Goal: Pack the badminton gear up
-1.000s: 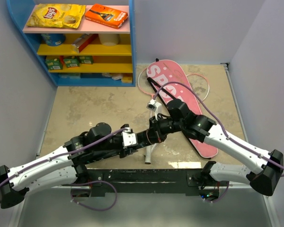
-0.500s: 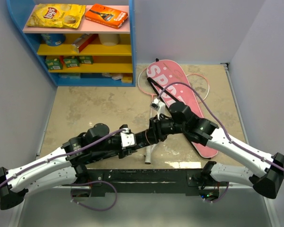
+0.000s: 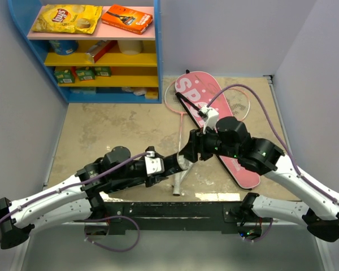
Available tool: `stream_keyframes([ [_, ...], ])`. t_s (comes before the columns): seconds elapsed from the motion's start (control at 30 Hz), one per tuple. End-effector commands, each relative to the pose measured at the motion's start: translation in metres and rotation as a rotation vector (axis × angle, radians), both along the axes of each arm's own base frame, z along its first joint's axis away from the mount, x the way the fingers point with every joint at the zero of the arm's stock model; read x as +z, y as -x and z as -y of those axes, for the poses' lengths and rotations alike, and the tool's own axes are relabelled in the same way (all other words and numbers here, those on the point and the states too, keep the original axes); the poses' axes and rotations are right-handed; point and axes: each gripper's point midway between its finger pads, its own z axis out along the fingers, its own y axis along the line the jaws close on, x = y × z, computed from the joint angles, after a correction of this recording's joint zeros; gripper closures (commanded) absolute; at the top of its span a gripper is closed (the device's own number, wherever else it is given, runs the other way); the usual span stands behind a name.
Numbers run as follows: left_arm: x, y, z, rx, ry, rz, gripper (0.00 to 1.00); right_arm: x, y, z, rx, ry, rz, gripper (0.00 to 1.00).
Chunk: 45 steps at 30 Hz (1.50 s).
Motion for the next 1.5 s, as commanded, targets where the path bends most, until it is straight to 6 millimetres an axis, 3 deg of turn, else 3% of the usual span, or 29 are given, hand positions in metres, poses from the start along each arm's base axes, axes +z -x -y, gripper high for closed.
stream_keyframes([
  [0.0,0.035,0.010,0.016,-0.082,0.112,0.041,1.00,0.022,-0.042,0.057,-0.317,0.132,0.152,0.40],
  [0.17,0.036,0.009,0.016,-0.076,0.110,0.038,1.00,0.022,-0.062,0.101,-0.554,0.233,0.204,0.36],
  [0.27,0.037,0.008,0.015,-0.072,0.111,0.042,1.00,0.021,-0.072,0.108,-0.596,0.284,0.216,0.36],
  [0.53,0.042,0.009,0.013,-0.065,0.128,0.052,1.00,0.008,-0.074,0.082,-0.516,0.249,0.180,0.37],
  [0.73,0.043,0.007,0.012,-0.056,0.131,0.055,1.00,0.020,-0.057,0.066,-0.385,0.155,0.172,0.50],
  [0.77,0.041,0.007,0.012,-0.055,0.126,0.050,1.00,0.024,-0.052,0.069,-0.379,0.147,0.176,0.55],
  [0.9,0.040,0.006,0.013,-0.054,0.123,0.050,1.00,0.038,-0.034,0.061,-0.270,0.102,0.163,0.98],
  [0.93,0.040,0.006,0.013,-0.054,0.121,0.047,1.00,0.038,-0.024,0.053,-0.205,0.081,0.139,1.00],
  [1.17,0.038,0.004,0.013,-0.044,0.114,0.047,1.00,0.037,0.004,0.024,-0.003,-0.017,0.071,1.00],
  [1.47,0.038,0.002,0.013,-0.030,0.111,0.048,1.00,0.020,0.015,0.003,0.108,-0.030,0.002,1.00],
])
